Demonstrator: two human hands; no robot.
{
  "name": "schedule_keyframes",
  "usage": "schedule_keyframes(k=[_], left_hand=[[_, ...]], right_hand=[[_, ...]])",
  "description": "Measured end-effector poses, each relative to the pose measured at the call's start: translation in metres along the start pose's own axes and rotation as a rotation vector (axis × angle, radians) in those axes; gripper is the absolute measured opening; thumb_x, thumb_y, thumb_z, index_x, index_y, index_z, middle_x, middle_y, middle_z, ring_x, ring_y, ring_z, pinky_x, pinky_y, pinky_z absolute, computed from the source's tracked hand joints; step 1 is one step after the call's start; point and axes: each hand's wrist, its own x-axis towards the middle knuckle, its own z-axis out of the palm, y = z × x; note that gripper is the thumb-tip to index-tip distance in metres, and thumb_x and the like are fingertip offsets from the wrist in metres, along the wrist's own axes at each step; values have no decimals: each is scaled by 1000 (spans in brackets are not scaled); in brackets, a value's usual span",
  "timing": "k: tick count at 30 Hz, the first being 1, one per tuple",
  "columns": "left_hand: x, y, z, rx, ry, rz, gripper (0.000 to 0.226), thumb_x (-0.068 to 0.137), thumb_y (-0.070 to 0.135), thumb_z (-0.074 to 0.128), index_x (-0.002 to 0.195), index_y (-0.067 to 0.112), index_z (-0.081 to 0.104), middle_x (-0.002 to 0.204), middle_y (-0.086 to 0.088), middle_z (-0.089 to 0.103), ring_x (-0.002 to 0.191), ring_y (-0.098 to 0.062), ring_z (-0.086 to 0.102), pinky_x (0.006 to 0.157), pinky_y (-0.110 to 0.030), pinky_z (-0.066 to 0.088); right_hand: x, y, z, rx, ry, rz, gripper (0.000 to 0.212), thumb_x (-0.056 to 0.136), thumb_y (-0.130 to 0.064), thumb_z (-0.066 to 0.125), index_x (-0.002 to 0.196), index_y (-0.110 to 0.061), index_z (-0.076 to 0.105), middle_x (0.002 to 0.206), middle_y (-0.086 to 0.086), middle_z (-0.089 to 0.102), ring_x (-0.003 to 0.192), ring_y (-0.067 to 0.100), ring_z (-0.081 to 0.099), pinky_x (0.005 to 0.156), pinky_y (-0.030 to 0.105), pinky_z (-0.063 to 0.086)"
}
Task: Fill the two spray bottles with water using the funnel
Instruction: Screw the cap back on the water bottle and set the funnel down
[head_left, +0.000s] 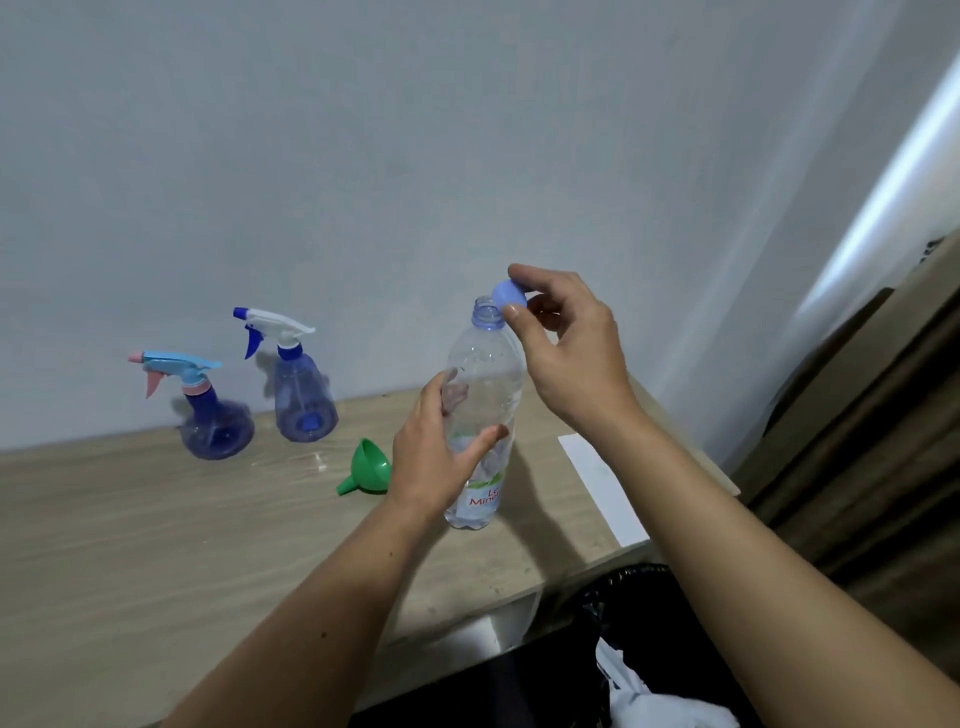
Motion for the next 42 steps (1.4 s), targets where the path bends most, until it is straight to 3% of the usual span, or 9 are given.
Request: schedule_keyframes(k=[12, 16, 19, 22, 25, 30, 34, 37, 42], left_hand=[[1, -7, -4, 26, -70, -10, 96, 80, 48, 91, 158, 24, 40, 145, 5, 67, 133, -19, 65, 108, -45, 54], [2, -1, -9, 23, -124, -25, 99, 80, 46, 93, 158, 22, 38, 146, 3, 67, 135, -23, 64, 109, -48, 54], [3, 1, -14, 39, -162, -37, 100, 80, 47, 92, 158, 21, 35, 148, -1, 66, 137, -28, 63, 110, -50, 53], [4, 5, -17, 38, -191, -48, 99, 80, 50, 91, 158, 22, 35, 148, -1, 66, 137, -28, 63, 110, -49, 53], [6, 6, -16, 42, -190, -49, 97, 81, 48, 91, 156, 20, 36, 148, -1, 67, 137, -28, 62, 110, -47, 53], [7, 2, -15, 52, -194, -54, 97, 82, 49, 90, 157, 20, 36, 149, 1, 66, 137, -26, 62, 109, -48, 54], [8, 1, -16, 58, -206, -71, 94, 82, 51, 89, 155, 24, 37, 149, 3, 66, 138, -26, 62, 109, -47, 54], [7, -1, -14, 57, -211, -79, 89, 82, 51, 89, 152, 24, 40, 150, 4, 64, 138, -26, 61, 109, -44, 53], [5, 3, -13, 67, -221, -87, 81, 83, 49, 89, 143, 19, 44, 151, 5, 63, 139, -23, 60, 108, -36, 49]], right_hand=[[24, -18, -14, -247, -367, -23, 24, 100, -23, 68, 123, -19, 72, 117, -7, 67, 87, 6, 65, 85, 16, 50], [21, -23, -13, -210, -297, 165, 38, 85, -38, 86, 114, -21, 71, 101, -4, 71, 79, 6, 62, 75, 18, 50], [18, -31, -14, -174, -279, 202, 53, 83, -42, 87, 127, -21, 66, 114, -8, 69, 89, 7, 66, 81, 19, 54], [20, -34, -10, -95, -296, 166, 40, 95, -26, 75, 134, -19, 69, 126, -11, 72, 109, 1, 69, 97, 20, 56], [20, -29, -4, -101, -265, 148, 28, 94, -16, 75, 122, -16, 76, 115, -8, 77, 104, 3, 72, 95, 19, 55], [18, -23, 8, -57, -145, 183, 23, 89, -19, 82, 111, -14, 77, 111, -6, 76, 101, 8, 70, 80, 9, 52], [22, -23, 3, -82, -272, 216, 27, 98, -27, 73, 124, -21, 75, 121, -12, 73, 106, 3, 68, 83, 9, 50], [23, -20, -4, -84, -313, 243, 22, 98, -30, 72, 120, -25, 77, 113, -15, 75, 98, -4, 69, 81, 11, 50], [7, -20, 6, -120, -126, 230, 25, 85, -35, 86, 99, -19, 74, 93, -11, 73, 82, 3, 66, 71, 10, 49]])
